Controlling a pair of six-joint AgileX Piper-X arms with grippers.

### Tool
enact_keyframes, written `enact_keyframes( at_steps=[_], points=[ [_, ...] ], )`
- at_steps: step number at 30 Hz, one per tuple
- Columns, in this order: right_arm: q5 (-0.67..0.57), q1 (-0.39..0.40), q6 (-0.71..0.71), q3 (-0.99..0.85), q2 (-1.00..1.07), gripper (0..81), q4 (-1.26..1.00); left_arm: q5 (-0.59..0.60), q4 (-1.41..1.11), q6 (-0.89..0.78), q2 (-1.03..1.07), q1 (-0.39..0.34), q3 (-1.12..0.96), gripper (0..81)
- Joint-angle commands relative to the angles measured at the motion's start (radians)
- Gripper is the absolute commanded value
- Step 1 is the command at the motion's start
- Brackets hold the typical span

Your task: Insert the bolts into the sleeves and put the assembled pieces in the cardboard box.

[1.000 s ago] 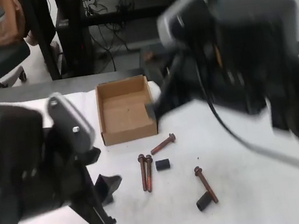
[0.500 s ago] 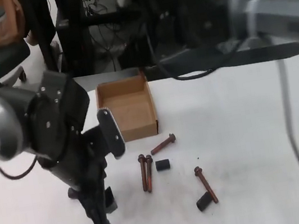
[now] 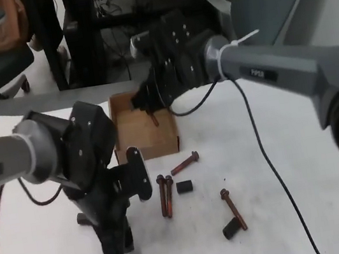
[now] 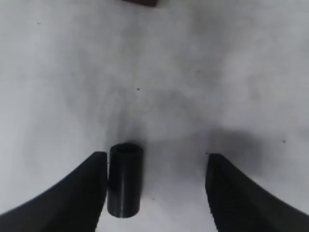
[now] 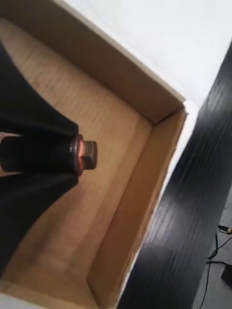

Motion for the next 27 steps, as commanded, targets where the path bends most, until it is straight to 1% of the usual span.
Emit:
enact_keyframes(
  at_steps=[1,2,3,5,6,7,8,10,12,13,14,17,20,22,24,26,27],
  points=[
    [-0.035,-0.002,-0.042,-0.029,-0.005,14.8,0.039,-0.042,-0.017,0.02,0.032,-0.005,-0.002,55.9],
    [-0.035,-0.002,-0.044,-0.029,-0.011,26.3,0.047,-0.042,-0.02,0.025,0.038,-0.002,-0.002,55.9],
    [-0.033,-0.002,-0.04,-0.032,-0.015,39.6,0.062,-0.042,-0.021,0.025,0.042,-0.002,-0.002,55.9],
    [-0.033,-0.002,-0.018,-0.04,-0.028,61.0,0.106,-0.05,-0.021,0.025,0.048,-0.002,-0.002,55.9],
    [-0.039,-0.002,-0.014,-0.041,-0.041,68.3,0.132,-0.058,-0.025,0.025,0.051,-0.002,-0.002,55.9],
    [-0.05,-0.002,-0.014,-0.041,-0.058,70.0,0.158,-0.069,-0.029,0.028,0.052,-0.002,-0.002,55.9],
    [-0.064,-0.002,-0.014,-0.041,-0.075,70.0,0.187,-0.074,-0.035,0.034,0.051,-0.002,-0.002,55.2],
    [-0.102,0.002,-0.043,-0.041,-0.126,69.3,0.245,-0.09,-0.042,0.051,0.051,-0.002,-0.002,45.5],
    [-0.107,0.004,-0.059,-0.041,-0.184,69.3,0.294,-0.138,-0.042,0.063,0.051,-0.002,-0.004,22.4],
    [-0.108,0.004,-0.074,-0.041,-0.218,69.3,0.312,-0.155,-0.039,0.063,0.051,-0.002,-0.004,6.7],
    [-0.108,0.005,-0.082,-0.041,-0.255,69.3,0.325,-0.177,-0.034,0.063,0.051,-0.002,-0.004,1.0],
    [-0.108,0.005,-0.098,-0.041,-0.367,69.3,0.35,-0.218,-0.036,-0.007,0.049,-0.002,-0.004,1.8],
    [-0.094,0.005,-0.132,-0.018,-0.475,69.3,0.38,-0.191,-0.036,-0.13,0.029,-0.002,-0.004,1.8],
    [-0.068,0.005,-0.145,0.022,-0.546,67.9,0.42,-0.102,-0.045,-0.221,-0.012,-0.002,-0.004,1.8],
    [-0.017,0.005,-0.14,0.085,-0.602,62.0,0.453,-0.001,-0.069,-0.298,-0.062,0.0,-0.001,1.8],
    [0.043,0.013,-0.133,0.184,-0.657,56.4,0.463,0.043,-0.105,-0.404,-0.145,0.0,-0.001,1.8],
    [0.08,0.015,-0.129,0.239,-0.679,56.4,0.463,0.072,-0.129,-0.448,-0.181,0.0,0.003,1.8]
  ],
)
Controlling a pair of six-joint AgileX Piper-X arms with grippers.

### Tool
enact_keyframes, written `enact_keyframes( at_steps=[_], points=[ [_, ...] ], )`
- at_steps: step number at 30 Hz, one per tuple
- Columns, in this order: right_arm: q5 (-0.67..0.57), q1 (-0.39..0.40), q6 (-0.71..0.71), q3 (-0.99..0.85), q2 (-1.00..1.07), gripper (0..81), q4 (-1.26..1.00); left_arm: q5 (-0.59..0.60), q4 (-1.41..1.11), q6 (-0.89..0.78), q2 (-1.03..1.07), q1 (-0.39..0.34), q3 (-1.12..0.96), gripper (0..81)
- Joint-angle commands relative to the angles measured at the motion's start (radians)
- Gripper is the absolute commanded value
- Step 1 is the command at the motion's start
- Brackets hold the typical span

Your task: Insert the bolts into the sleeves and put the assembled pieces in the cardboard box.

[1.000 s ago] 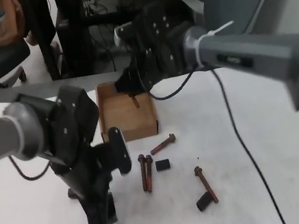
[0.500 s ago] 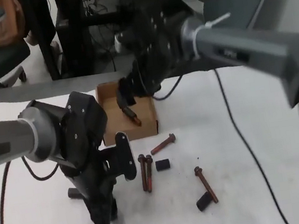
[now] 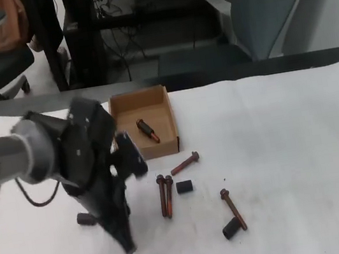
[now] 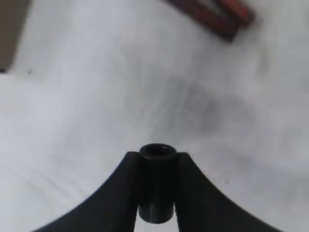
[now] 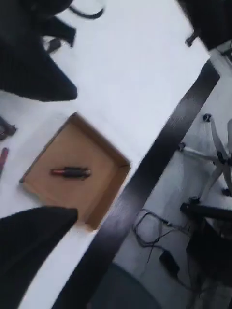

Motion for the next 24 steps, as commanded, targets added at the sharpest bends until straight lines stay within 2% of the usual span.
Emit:
enact_keyframes(
  at_steps=[1,5,9,15,21,24],
  points=[
    [0.099,0.005,0.008,0.155,-0.049,56.4,0.039,0.096,-0.083,-0.141,-0.145,0.002,0.004,1.8],
    [0.15,0.005,0.07,0.335,-0.067,56.4,0.041,0.173,-0.256,-0.306,-0.356,0.002,0.071,1.8],
    [0.203,0.005,0.081,0.434,-0.021,56.4,0.019,0.215,-0.378,-0.392,-0.549,-0.001,0.165,1.8],
    [0.227,0.002,0.093,0.443,0.108,56.4,0.027,0.219,-0.419,-0.441,-0.745,-0.001,0.276,1.8],
    [0.17,0.005,0.12,0.443,0.221,56.4,0.027,0.219,-0.422,-0.457,-0.85,-0.001,0.393,1.8],
    [0.175,0.005,0.124,0.443,0.26,50.3,0.002,0.219,-0.426,-0.457,-0.878,-0.001,0.43,1.8]
  ],
)
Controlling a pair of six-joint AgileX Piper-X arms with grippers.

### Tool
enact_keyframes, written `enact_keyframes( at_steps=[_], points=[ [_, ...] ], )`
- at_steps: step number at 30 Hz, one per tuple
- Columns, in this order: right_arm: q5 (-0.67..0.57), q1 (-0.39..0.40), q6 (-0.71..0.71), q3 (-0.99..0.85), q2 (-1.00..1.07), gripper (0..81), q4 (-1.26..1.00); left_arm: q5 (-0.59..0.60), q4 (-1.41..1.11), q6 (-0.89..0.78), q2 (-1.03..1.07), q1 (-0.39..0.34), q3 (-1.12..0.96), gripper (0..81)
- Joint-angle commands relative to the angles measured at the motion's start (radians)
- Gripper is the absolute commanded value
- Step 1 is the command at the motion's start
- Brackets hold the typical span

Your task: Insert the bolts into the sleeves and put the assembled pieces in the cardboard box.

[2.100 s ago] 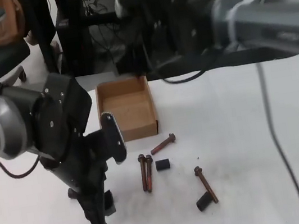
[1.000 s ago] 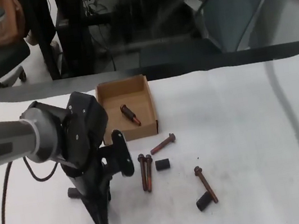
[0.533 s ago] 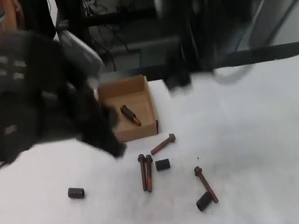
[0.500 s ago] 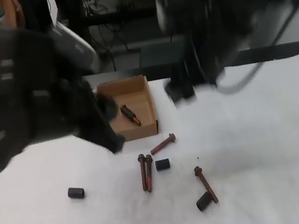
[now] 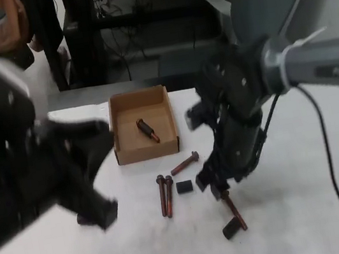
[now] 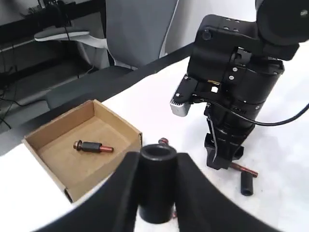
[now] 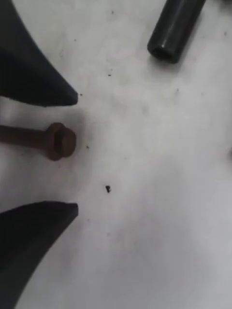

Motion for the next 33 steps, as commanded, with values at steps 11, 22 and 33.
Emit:
enact_keyframes(
  at_steps=[11,22,33],
  points=[
    [-0.014,0.027,-0.026,-0.001,-0.043,0.4,-0.048,0.066,-0.223,-0.066,-0.036,-0.001,0.107,1.8],
    [0.096,0.212,-0.079,-0.001,-0.437,0.4,-0.293,-0.033,-0.51,-0.17,0.138,-0.105,0.281,1.8],
    [0.271,0.39,-0.013,0.194,-0.591,0.4,-0.462,-0.184,-0.905,-0.264,0.456,-0.222,0.281,1.8]
  ],
)
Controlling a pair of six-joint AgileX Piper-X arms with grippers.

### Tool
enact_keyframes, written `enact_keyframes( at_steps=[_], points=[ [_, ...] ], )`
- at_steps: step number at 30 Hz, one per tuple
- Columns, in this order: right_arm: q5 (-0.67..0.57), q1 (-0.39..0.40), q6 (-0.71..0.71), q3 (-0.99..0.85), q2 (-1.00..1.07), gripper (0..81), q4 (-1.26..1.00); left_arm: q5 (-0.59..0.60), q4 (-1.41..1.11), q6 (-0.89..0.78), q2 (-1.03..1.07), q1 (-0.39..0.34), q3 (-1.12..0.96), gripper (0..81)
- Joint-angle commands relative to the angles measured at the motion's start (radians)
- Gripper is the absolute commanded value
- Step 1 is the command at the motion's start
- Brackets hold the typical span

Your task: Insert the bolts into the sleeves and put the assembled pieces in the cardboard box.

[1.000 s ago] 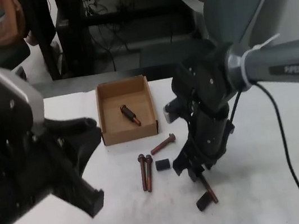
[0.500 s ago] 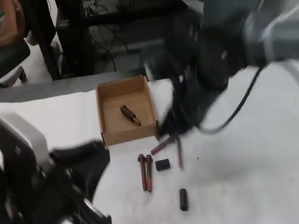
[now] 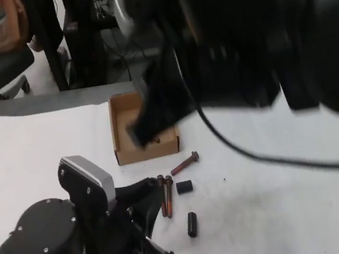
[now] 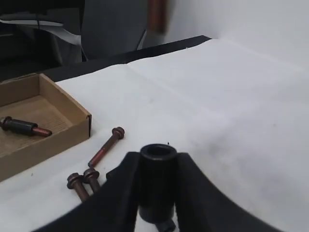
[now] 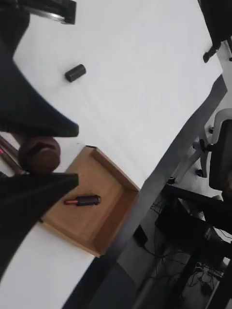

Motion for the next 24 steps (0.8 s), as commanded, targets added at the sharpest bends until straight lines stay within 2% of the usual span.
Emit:
enact_keyframes(
  at_steps=[1,10,24],
  points=[
    [0.023,0.004,0.069,0.068,-0.024,0.4,-0.034,-0.033,-0.104,-0.025,0.027,-0.005,-0.002,1.8],
    [-0.006,0.004,0.076,0.135,-0.018,0.4,-0.177,0.043,-0.158,-0.063,0.027,-0.005,-0.002,1.8],
    [-0.037,0.004,0.069,0.137,-0.013,0.4,-0.17,0.034,-0.157,-0.054,0.027,-0.005,-0.002,1.8]
  ],
)
